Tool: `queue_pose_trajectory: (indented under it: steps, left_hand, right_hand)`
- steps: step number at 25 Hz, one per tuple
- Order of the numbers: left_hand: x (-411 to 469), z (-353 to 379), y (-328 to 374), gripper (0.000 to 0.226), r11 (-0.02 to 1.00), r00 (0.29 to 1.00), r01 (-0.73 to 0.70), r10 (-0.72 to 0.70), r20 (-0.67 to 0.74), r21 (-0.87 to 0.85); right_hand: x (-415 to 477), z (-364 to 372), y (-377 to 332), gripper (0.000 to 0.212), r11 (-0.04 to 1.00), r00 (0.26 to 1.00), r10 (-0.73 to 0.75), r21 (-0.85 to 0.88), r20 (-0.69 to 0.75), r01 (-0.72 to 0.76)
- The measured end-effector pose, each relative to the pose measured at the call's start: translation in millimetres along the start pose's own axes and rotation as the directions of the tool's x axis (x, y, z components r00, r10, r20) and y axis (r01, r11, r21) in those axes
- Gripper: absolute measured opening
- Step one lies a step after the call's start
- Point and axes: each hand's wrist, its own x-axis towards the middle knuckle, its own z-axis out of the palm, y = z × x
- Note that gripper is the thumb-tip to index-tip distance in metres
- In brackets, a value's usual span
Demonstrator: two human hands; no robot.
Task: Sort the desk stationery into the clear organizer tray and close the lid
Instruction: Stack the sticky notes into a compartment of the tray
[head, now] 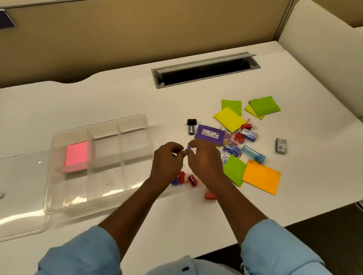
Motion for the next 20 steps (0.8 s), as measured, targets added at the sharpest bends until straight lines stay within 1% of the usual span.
queue_pose_trajectory:
  steps: [2, 5, 7, 10, 12, 13, 17, 20]
  left_hand:
    - [-2.1, 29.5, 15.3, 0.022, 1.0, 0.997, 0.017, -0.018, 0.078, 0.013]
    - [-2.7, 69.2, 33.1, 0.031, 0.997, 0.988, 0.025, -0.036, 0.147, 0.078]
    - [-0.7, 92.2, 41.1, 0.041, 0.987, 0.977, 0.018, -0.051, 0.205, 0.159]
    - [1.6, 120.7, 48.5, 0.062, 0.947, 0.952, -0.01, -0.09, 0.292, 0.322]
    - [-0.8, 134.2, 51.0, 0.073, 0.895, 0.939, -0.073, -0.087, 0.333, 0.44]
    - [-2.6, 139.1, 51.7, 0.077, 0.878, 0.935, -0.099, -0.078, 0.345, 0.468]
    - [-6.2, 153.4, 54.4, 0.082, 0.849, 0.934, -0.143, -0.053, 0.353, 0.508]
    - [-6.7, 158.4, 56.4, 0.087, 0.81, 0.934, -0.151, -0.07, 0.349, 0.567]
  right_hand:
    - [1.0, -20.5, 29.8, 0.029, 0.996, 0.995, 0.08, 0.052, -0.053, -0.078]
    - [5.5, -52.5, 78.3, 0.029, 0.973, 0.97, 0.222, 0.088, -0.098, -0.213]
    - [7.6, -71.7, 110.9, 0.03, 0.962, 0.958, 0.268, 0.071, -0.101, -0.262]
    - [9.3, -94.0, 151.0, 0.035, 0.949, 0.947, 0.315, -0.009, -0.056, -0.316]
    - [9.3, -102.3, 168.6, 0.048, 0.936, 0.939, 0.345, -0.072, 0.002, -0.344]
    - [8.7, -104.5, 174.6, 0.057, 0.929, 0.933, 0.359, -0.117, 0.038, -0.352]
    - [8.7, -105.3, 189.4, 0.091, 0.882, 0.884, 0.42, -0.321, 0.205, -0.345]
    - [8.4, -96.6, 195.5, 0.1, 0.847, 0.876, 0.413, -0.458, 0.251, -0.269]
